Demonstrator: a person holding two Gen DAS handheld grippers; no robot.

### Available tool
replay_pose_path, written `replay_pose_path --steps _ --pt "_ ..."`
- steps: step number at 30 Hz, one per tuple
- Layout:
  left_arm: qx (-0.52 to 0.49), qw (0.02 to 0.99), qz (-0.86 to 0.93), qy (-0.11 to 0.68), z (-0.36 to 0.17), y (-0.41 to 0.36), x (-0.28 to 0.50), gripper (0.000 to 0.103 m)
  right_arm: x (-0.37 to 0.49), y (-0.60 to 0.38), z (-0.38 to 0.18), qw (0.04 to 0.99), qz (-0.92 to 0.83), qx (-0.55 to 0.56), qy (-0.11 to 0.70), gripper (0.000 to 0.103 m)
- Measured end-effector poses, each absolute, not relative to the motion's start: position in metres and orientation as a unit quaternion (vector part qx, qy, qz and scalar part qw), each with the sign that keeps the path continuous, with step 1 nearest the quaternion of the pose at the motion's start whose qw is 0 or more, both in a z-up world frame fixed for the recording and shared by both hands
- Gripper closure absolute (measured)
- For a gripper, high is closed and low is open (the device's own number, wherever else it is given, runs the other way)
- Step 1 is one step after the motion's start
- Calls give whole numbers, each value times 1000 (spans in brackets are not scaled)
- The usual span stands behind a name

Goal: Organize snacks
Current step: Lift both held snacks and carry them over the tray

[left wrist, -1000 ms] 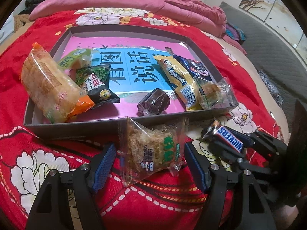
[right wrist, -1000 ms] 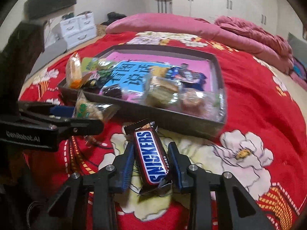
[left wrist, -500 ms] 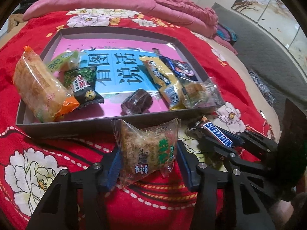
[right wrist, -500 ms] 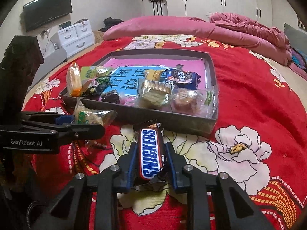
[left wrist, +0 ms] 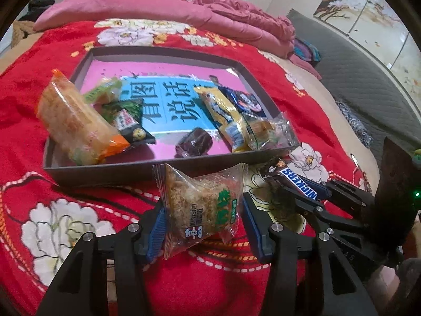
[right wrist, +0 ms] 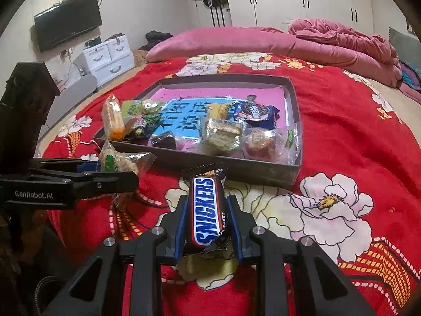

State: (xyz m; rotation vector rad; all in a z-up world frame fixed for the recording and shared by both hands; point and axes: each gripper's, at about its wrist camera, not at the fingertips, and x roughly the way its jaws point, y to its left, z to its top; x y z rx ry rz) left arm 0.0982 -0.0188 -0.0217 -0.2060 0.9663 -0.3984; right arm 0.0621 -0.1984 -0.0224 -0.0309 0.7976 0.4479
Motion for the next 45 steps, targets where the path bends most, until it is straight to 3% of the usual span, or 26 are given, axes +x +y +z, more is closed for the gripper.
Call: replay_pose_path --steps 20,45 --pt "-130 886 -157 417 3 11 106 49 75 -188 8 912 219 31 346 74" --pt "-143 885 -148 418 2 6 136 49 96 -182 15 920 199 53 333 74"
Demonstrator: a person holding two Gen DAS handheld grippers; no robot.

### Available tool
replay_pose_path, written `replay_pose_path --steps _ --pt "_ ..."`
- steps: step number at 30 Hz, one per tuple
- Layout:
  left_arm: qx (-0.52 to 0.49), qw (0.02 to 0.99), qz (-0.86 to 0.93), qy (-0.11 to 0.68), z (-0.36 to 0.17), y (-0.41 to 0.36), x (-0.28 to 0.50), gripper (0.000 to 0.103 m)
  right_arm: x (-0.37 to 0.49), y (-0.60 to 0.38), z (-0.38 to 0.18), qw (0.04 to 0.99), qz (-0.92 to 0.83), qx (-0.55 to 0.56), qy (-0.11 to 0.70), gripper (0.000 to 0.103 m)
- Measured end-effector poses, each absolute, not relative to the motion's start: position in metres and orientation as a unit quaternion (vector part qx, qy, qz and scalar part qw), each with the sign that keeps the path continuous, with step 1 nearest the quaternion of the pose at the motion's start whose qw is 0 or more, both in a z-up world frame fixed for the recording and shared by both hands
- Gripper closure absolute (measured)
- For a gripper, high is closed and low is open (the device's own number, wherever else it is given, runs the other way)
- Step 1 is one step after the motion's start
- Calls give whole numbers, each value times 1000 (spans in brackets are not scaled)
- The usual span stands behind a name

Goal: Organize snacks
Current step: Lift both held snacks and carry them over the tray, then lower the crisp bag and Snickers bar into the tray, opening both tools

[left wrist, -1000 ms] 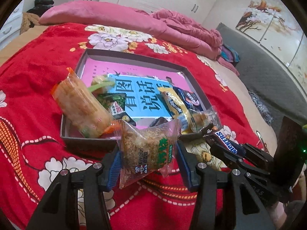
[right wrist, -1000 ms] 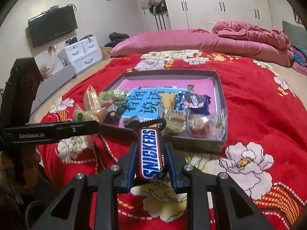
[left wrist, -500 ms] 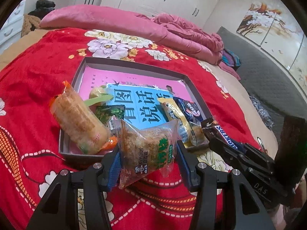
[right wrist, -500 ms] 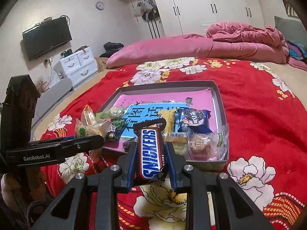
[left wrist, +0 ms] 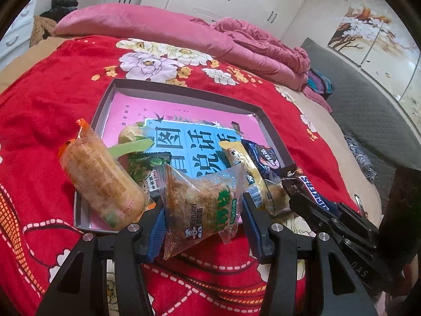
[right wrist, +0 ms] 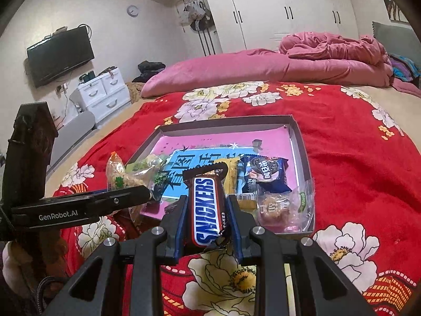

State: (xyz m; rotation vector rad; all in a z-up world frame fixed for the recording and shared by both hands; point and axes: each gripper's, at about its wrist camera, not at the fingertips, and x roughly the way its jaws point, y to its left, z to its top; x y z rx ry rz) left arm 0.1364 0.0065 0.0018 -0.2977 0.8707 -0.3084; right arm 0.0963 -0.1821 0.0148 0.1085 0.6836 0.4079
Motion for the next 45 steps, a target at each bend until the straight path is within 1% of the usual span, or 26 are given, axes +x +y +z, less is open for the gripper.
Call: replay_pose_path --steps 22,35,45 --pt "-139 876 -141 440 -15 -8 160 49 111 -194 14 924 176 71 331 74" --pt "-142 874 -140 444 -18 -12 166 49 132 -214 6 927 124 103 337 74" --pt "-146 873 -137 445 -20 -12 170 49 143 -205 -4 923 129 89 353 73"
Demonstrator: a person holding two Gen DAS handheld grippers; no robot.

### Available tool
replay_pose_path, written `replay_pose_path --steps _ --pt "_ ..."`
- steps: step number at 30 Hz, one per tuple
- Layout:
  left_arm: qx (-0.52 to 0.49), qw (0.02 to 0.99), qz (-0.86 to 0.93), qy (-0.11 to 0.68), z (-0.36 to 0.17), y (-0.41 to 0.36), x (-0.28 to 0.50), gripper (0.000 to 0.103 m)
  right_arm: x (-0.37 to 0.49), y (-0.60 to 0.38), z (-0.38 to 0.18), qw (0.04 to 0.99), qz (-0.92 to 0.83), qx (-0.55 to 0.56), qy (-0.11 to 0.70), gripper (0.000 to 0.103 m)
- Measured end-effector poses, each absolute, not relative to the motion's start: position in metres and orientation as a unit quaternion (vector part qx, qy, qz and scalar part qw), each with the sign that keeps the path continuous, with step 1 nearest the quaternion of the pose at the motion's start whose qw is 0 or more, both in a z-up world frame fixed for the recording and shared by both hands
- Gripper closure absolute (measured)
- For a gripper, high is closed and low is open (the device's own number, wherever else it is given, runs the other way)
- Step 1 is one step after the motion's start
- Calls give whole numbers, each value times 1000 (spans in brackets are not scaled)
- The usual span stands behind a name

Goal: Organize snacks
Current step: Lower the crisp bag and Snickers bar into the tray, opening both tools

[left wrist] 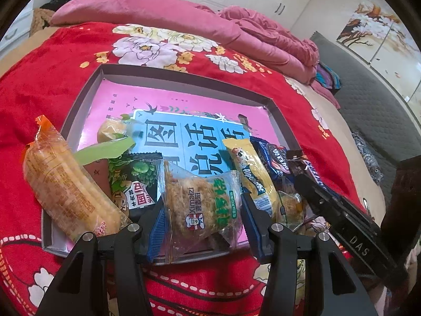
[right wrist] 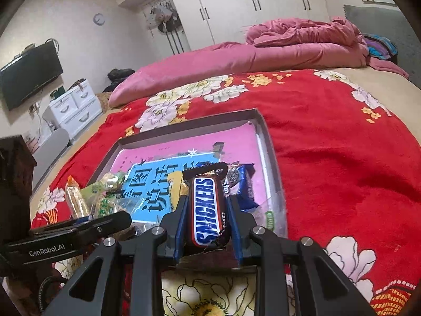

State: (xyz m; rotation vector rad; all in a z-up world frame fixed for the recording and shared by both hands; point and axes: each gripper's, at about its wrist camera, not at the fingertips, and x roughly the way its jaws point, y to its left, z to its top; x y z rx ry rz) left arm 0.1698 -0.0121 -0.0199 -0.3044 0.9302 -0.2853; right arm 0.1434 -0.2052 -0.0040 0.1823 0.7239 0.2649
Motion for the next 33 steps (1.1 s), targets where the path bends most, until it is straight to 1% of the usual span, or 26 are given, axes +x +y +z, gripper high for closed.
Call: replay_pose_path --steps 9,14,21,23,25,31,33 --pt "-147 873 -136 445 -20 -12 170 49 143 -205 -6 923 131 89 352 73" --pt "-148 872 -136 446 -20 -12 171 49 141 -206 -4 923 131 88 350 69" --pt "-155 870 -135 449 -22 -11 172 48 138 -208 0 926 133 84 342 67" --pt "-155 870 -134 449 -22 -10 172 48 137 -208 0 927 135 82 341 62" --pt "-154 870 -134 449 -22 -10 172 48 136 -208 1 927 132 79 341 59" --pt "-156 869 -133 450 -22 -10 172 48 134 -209 5 931 128 73 333 59" --pt "-154 869 -134 450 -22 -10 173 48 134 -210 5 932 126 74 332 55"
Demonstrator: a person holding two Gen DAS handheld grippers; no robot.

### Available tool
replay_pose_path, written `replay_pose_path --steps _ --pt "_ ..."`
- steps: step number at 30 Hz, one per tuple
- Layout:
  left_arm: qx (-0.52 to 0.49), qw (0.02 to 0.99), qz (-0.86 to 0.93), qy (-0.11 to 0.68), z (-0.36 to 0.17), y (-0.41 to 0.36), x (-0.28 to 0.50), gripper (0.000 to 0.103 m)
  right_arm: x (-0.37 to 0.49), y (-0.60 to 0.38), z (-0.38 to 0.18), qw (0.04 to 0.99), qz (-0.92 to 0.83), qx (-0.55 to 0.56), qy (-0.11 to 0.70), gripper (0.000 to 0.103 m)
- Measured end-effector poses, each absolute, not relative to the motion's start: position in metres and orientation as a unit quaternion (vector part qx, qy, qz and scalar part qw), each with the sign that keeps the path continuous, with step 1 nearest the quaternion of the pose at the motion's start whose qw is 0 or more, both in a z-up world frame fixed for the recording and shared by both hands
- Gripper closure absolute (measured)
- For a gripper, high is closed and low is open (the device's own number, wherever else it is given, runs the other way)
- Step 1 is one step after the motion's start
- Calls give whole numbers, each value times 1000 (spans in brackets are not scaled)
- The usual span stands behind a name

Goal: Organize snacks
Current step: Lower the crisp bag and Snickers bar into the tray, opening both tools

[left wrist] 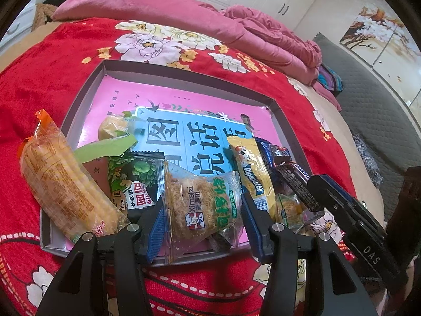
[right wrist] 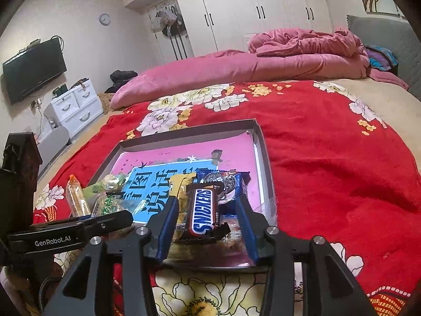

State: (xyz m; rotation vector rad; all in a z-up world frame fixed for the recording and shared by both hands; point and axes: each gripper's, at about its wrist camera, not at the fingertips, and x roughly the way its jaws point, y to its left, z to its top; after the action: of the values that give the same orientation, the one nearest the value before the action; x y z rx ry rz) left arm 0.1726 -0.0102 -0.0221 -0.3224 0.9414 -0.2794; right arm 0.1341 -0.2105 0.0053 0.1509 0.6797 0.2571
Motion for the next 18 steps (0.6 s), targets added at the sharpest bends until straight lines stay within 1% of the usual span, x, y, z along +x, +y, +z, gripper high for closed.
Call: replay_pose_path --steps 1,2,9,18 --pt "-154 869 -133 451 -22 -10 173 48 134 -211 6 932 124 74 332 52" --pt "-153 869 -133 451 -22 -10 173 48 134 -212 6 932 122 75 332 51" --pt "-149 869 -131 452 -23 -11 173 47 133 -218 7 934 115 77 330 51" --pt "-138 871 -129 454 -23 -12 172 43 133 -219 6 934 114 75 331 51"
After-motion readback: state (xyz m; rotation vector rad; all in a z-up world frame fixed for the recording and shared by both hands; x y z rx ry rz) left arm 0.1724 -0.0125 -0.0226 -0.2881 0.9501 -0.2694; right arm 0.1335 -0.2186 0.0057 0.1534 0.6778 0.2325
